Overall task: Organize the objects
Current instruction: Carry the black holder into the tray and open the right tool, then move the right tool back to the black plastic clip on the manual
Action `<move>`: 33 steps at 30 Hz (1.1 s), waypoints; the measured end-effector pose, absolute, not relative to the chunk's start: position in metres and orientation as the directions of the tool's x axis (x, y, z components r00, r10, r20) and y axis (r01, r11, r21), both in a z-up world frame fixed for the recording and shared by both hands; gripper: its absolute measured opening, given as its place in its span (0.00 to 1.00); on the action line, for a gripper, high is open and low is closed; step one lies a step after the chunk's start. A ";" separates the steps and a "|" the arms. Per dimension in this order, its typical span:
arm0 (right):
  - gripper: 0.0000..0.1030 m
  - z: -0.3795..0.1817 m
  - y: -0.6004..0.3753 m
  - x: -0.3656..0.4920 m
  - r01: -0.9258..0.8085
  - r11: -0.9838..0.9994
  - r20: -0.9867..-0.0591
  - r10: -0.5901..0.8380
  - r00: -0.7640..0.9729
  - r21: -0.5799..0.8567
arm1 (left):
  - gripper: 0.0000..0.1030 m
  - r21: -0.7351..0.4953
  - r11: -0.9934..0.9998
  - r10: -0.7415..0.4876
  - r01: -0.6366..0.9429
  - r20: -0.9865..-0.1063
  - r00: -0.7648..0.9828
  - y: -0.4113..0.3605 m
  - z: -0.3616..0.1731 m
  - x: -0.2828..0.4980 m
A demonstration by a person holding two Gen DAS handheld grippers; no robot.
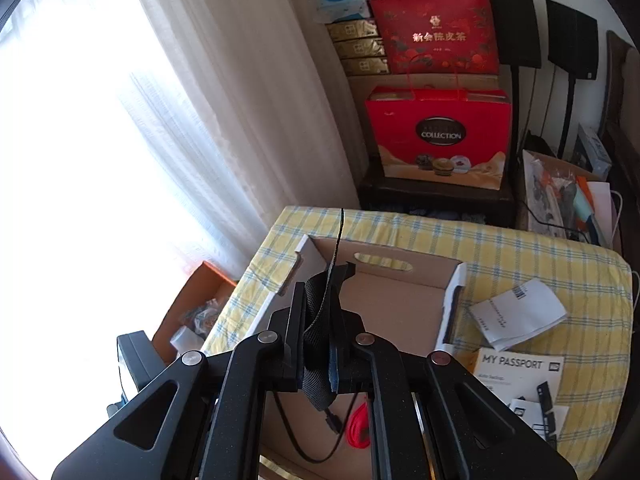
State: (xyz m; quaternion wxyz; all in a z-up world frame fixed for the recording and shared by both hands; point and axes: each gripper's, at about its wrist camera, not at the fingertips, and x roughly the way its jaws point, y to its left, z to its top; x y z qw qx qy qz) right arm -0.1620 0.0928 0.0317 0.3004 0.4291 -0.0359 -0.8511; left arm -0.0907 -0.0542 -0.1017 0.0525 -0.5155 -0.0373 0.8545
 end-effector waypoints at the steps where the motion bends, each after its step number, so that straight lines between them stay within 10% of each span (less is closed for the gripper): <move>1: 0.07 0.028 0.086 -0.162 0.485 -0.814 -0.715 -0.543 -0.439 0.320 | 0.12 -0.119 -0.992 0.129 -0.052 -0.877 -0.463 -0.054 -0.102 -0.091; 9: 0.10 -0.012 0.059 -0.174 0.484 -0.820 -0.768 -0.513 -0.384 0.306 | 0.12 -0.125 -0.991 0.135 -0.052 -0.876 -0.464 -0.056 -0.102 -0.091; 19: 0.41 -0.025 0.082 -0.198 0.403 -0.873 -0.792 -0.443 -0.420 0.275 | 0.12 -0.124 -0.991 0.134 -0.052 -0.876 -0.464 -0.056 -0.102 -0.091; 33: 0.48 0.003 0.117 -0.173 0.419 -0.887 -0.788 -0.396 -0.472 0.195 | 0.12 -0.119 -0.992 0.129 -0.052 -0.877 -0.464 -0.056 -0.102 -0.090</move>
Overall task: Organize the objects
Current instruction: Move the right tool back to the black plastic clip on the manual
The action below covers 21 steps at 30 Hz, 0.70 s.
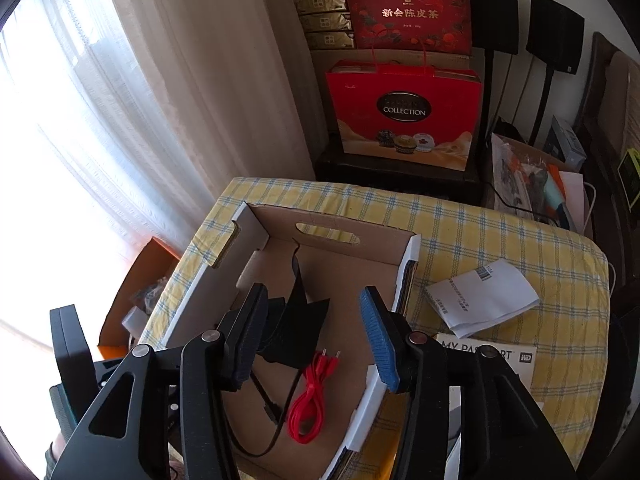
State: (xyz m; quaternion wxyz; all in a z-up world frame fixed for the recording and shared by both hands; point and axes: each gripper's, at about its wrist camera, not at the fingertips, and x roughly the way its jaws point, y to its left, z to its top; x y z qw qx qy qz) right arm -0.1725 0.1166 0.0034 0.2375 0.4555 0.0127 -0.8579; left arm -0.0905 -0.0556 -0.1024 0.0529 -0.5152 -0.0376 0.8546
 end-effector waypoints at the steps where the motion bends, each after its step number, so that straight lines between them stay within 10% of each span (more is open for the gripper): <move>1: 0.49 0.004 0.120 -0.171 0.418 -0.888 -0.790 -0.392 -0.472 0.191 | 0.12 -0.119 -0.992 0.129 -0.052 -0.877 -0.463 -0.056 -0.102 -0.091; 15: 0.56 0.006 0.165 -0.148 0.378 -0.913 -0.802 -0.338 -0.492 0.153 | 0.12 -0.103 -0.993 0.114 -0.049 -0.880 -0.461 -0.054 -0.104 -0.090; 21: 0.78 0.005 0.184 -0.137 0.350 -0.927 -0.797 -0.309 -0.519 0.131 | 0.12 -0.103 -0.993 0.114 -0.049 -0.880 -0.462 -0.054 -0.104 -0.089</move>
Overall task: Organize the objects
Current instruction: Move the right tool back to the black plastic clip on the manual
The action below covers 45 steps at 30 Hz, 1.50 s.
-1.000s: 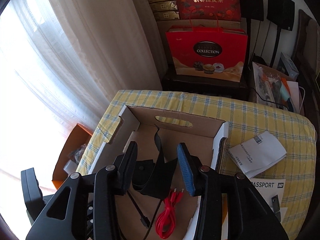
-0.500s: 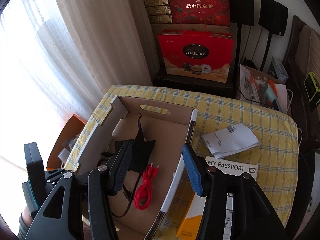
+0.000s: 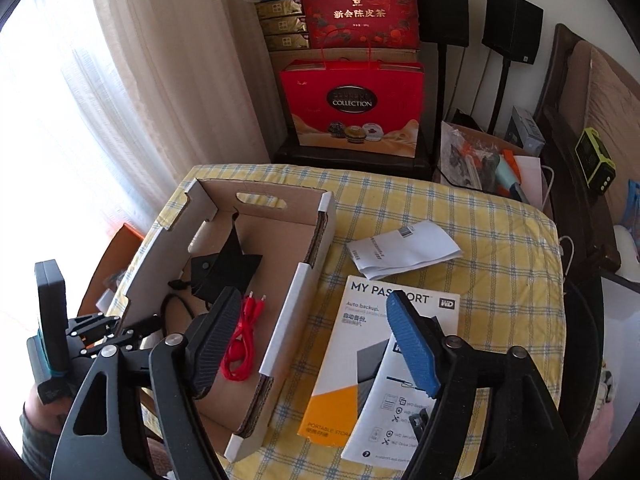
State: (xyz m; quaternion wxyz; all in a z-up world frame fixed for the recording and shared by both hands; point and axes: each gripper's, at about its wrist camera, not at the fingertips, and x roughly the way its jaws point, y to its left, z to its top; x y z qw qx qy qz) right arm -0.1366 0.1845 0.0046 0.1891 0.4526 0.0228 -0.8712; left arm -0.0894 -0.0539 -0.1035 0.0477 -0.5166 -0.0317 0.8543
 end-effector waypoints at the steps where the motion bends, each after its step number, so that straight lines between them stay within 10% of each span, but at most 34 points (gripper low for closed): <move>1: 0.78 0.004 0.187 -0.135 0.349 -0.929 -0.799 -0.303 -0.520 0.126 | 0.12 -0.103 -0.993 0.114 -0.050 -0.880 -0.461 -0.054 -0.103 -0.089; 21: 0.77 -0.004 0.258 -0.112 0.292 -0.951 -0.818 -0.247 -0.519 0.101 | 0.12 -0.093 -0.995 0.104 -0.046 -0.884 -0.457 -0.052 -0.102 -0.089; 29: 0.40 -0.025 0.280 -0.126 0.260 -0.951 -0.838 -0.275 -0.471 0.166 | 0.12 -0.093 -0.995 0.104 -0.046 -0.884 -0.456 -0.052 -0.102 -0.089; 45: 0.38 -0.050 0.267 -0.144 0.278 -0.951 -0.865 -0.248 -0.436 0.133 | 0.12 -0.092 -0.995 0.102 -0.043 -0.884 -0.456 -0.054 -0.103 -0.091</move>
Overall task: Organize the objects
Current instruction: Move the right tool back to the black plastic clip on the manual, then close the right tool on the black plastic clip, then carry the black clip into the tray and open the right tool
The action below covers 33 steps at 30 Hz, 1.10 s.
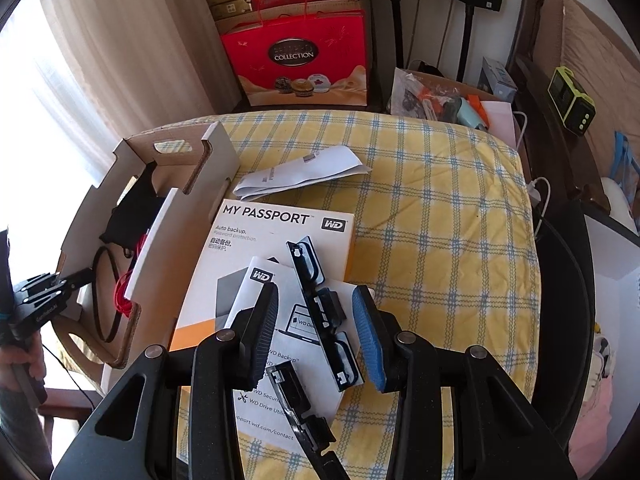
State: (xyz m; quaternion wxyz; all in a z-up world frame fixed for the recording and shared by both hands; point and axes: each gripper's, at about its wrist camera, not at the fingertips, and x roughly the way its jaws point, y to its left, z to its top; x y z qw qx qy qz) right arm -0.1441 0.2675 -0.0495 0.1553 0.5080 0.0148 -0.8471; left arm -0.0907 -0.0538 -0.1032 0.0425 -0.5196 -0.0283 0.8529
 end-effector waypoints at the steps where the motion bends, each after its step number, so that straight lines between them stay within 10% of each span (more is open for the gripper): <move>1: 0.36 -0.051 0.267 -0.145 0.278 -0.952 -0.867 -0.246 -0.433 0.131 | 0.12 -0.093 -0.995 0.102 -0.043 -0.884 -0.456 -0.054 -0.103 -0.091; 8: 0.15 -0.052 0.267 -0.148 0.276 -0.954 -0.867 -0.237 -0.439 0.121 | 0.12 -0.093 -0.995 0.102 -0.043 -0.884 -0.456 -0.054 -0.103 -0.091; 33: 0.13 -0.006 0.166 -0.137 0.442 -0.873 -0.802 -0.410 -0.434 0.207 | 0.11 -0.086 -0.995 0.096 -0.042 -0.885 -0.456 -0.053 -0.103 -0.091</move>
